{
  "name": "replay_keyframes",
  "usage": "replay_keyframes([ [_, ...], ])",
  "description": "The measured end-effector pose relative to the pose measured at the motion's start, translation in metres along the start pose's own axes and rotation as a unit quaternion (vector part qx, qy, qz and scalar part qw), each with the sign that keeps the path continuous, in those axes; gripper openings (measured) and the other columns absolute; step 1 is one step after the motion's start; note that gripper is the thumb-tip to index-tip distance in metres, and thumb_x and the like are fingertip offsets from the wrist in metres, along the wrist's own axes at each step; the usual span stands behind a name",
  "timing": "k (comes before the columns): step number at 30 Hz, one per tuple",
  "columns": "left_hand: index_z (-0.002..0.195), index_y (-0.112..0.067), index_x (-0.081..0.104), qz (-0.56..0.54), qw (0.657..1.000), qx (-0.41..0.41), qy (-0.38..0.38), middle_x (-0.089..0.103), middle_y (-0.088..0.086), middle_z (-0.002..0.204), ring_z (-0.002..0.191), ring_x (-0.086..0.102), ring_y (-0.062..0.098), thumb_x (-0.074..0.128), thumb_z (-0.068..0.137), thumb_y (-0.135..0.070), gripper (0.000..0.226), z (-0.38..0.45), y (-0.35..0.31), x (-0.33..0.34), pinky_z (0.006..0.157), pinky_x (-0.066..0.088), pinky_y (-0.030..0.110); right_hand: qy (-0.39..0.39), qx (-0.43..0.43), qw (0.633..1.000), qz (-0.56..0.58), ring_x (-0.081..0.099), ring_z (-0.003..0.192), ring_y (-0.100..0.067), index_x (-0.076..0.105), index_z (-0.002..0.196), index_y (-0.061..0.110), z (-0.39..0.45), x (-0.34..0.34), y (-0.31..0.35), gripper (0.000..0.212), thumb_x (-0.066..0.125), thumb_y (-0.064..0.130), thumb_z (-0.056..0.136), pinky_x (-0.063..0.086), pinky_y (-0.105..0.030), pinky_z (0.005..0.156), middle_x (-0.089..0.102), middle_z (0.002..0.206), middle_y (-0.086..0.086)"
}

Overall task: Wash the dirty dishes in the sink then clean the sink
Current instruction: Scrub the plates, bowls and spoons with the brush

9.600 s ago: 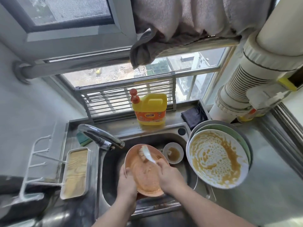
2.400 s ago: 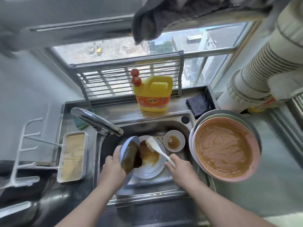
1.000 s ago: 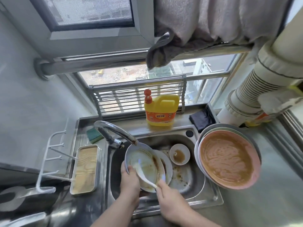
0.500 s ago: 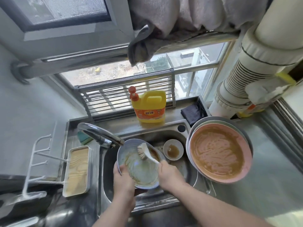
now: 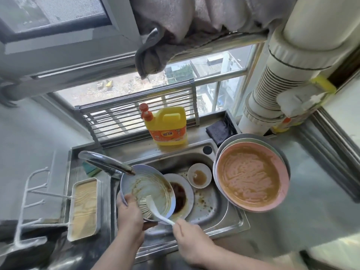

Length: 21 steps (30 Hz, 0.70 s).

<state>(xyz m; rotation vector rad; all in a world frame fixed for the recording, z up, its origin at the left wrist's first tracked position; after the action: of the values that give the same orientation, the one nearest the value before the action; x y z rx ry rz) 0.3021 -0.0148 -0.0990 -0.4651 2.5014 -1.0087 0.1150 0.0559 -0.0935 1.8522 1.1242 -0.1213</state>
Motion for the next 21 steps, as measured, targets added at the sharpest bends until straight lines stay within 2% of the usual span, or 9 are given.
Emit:
replay_keyframes([
  [2,0.136,-0.061,0.044,0.023,0.999,0.021,0.018,0.066,-0.001,0.122,0.094,0.070,0.042,0.035,0.111,-0.053,0.027,-0.007,-0.002,0.005,0.053,0.057,0.067,-0.029,0.048,0.998,0.029,0.052,0.088,-0.041,0.041,0.099,0.020,0.003,-0.011,-0.021,0.018,0.027,0.029,0.104,0.036,-0.046,0.072,0.049,0.108,-0.016],
  [4,0.133,-0.061,0.046,0.017,0.999,0.024,0.039,0.069,-0.004,0.117,0.091,0.073,0.042,0.036,0.110,-0.054,0.026,-0.010,0.002,0.008,0.053,0.057,0.068,-0.072,0.123,0.987,0.074,0.060,0.102,-0.043,0.048,0.109,0.012,0.009,-0.035,-0.054,0.017,0.031,0.017,0.107,0.043,-0.046,0.079,0.056,0.117,-0.020],
  [6,0.128,-0.057,0.051,0.006,0.998,0.011,0.058,0.071,-0.004,0.111,0.091,0.075,0.041,0.036,0.110,-0.056,0.023,-0.008,0.008,0.010,0.055,0.058,0.067,-0.087,0.164,0.980,0.075,0.061,0.104,-0.039,0.046,0.105,0.014,0.012,-0.047,-0.061,0.018,0.029,0.016,0.107,0.046,-0.045,0.083,0.060,0.118,-0.020],
  [10,0.121,-0.044,0.059,0.055,0.992,0.056,0.095,0.074,0.002,0.118,0.099,0.076,0.024,0.034,0.106,-0.062,0.034,-0.018,0.009,0.026,0.076,0.064,0.051,-0.092,0.101,0.985,0.101,0.056,0.095,-0.033,0.041,0.090,0.022,0.024,-0.043,0.004,0.028,0.024,0.035,0.109,0.044,-0.043,0.082,0.063,0.108,-0.015],
  [14,0.139,-0.056,0.042,0.038,0.999,0.012,0.033,0.064,0.001,0.130,0.112,0.068,0.038,0.032,0.108,-0.062,0.033,-0.001,0.000,0.008,0.085,0.058,0.068,-0.054,0.037,0.995,0.074,0.059,0.097,-0.042,0.037,0.092,0.026,0.001,-0.012,0.022,0.025,0.027,0.042,0.108,0.041,-0.045,0.075,0.063,0.105,-0.016],
  [16,0.144,-0.059,0.039,0.053,0.997,0.043,0.026,0.062,-0.001,0.130,0.106,0.069,0.029,0.034,0.110,-0.057,0.035,0.009,-0.020,-0.004,0.069,0.065,0.050,-0.044,0.068,0.996,0.031,0.061,0.098,-0.041,0.035,0.094,0.029,-0.019,-0.013,-0.011,0.026,0.027,0.050,0.106,0.041,-0.044,0.071,0.067,0.102,-0.013],
  [18,0.142,-0.062,0.042,0.096,0.989,0.097,0.054,0.061,-0.008,0.125,0.099,0.065,0.014,0.033,0.112,-0.052,0.033,0.007,-0.037,-0.004,0.050,0.058,0.022,-0.028,0.115,0.992,-0.035,0.064,0.097,-0.040,0.034,0.095,0.030,-0.027,-0.026,-0.051,0.026,0.027,0.052,0.107,0.041,-0.042,0.068,0.068,0.102,-0.011],
  [19,0.138,-0.064,0.044,0.121,0.983,0.116,0.079,0.061,-0.009,0.125,0.102,0.064,0.014,0.033,0.111,-0.053,0.031,0.003,-0.041,0.000,0.053,0.057,0.020,-0.034,0.136,0.988,-0.068,0.066,0.095,-0.039,0.035,0.096,0.030,-0.024,-0.039,-0.067,0.027,0.026,0.053,0.108,0.041,-0.041,0.066,0.069,0.102,-0.010],
  [21,0.137,-0.066,0.043,0.183,0.966,0.141,0.117,0.062,-0.009,0.131,0.112,0.063,0.017,0.033,0.107,-0.060,0.033,-0.007,-0.038,0.008,0.073,0.059,0.031,-0.059,0.155,0.977,-0.133,0.067,0.093,-0.037,0.043,0.102,0.029,-0.006,-0.066,-0.079,0.028,0.027,0.051,0.108,0.042,-0.039,0.066,0.069,0.102,-0.009],
])
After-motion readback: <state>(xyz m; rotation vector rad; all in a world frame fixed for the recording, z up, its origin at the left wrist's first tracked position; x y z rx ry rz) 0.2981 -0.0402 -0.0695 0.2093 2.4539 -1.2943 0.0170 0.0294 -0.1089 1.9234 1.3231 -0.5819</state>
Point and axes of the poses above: each hand's wrist, its own z-axis towards the middle knuckle, its own x-axis out of the palm, y = z × x, the point moved 10 cm from there along z, towards the middle knuckle
